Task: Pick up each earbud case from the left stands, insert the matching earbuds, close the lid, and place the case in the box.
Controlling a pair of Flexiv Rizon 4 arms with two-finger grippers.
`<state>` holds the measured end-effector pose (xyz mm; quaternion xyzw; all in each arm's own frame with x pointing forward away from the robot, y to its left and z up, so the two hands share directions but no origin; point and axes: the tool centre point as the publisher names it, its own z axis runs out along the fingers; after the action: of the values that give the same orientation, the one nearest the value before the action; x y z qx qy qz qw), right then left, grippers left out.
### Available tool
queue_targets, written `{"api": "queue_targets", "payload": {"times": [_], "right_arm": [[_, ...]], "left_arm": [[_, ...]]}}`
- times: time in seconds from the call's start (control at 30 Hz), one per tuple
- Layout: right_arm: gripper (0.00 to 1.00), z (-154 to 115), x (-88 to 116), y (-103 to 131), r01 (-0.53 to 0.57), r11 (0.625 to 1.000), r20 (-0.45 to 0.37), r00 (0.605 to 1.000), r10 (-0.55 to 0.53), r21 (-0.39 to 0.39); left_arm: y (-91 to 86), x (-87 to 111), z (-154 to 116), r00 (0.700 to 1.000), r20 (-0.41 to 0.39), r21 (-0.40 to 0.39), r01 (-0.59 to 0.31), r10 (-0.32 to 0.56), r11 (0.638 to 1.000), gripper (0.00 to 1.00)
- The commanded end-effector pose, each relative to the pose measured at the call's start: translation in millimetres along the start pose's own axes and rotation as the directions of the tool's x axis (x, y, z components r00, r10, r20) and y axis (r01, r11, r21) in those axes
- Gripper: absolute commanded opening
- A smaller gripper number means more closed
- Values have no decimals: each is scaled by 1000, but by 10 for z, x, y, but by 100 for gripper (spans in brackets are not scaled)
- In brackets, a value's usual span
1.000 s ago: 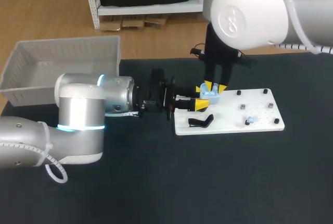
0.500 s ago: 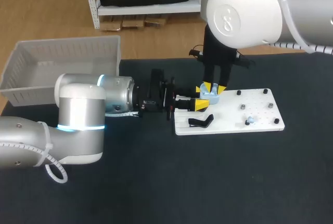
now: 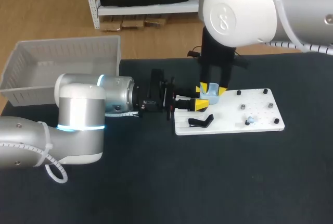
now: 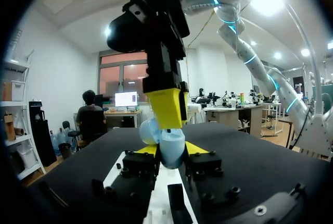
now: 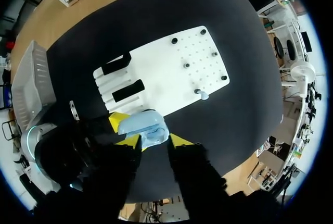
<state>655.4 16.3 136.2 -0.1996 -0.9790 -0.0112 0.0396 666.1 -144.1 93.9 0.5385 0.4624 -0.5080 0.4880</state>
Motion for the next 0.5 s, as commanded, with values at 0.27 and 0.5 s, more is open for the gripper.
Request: {"api": "queue_targets", "payload": {"times": [0.27,0.5], "right_arm": [[47,-223,104,-205,-21,996,19,1000,22,-91],[49,-417,223,-500,27,978,73,997,-12,-207]], "left_arm": [[-13,5,5,1000,1,-6,-2,2,1000,0],[-13,5,5,1000,1,-6,-2,2,1000,0]]}}
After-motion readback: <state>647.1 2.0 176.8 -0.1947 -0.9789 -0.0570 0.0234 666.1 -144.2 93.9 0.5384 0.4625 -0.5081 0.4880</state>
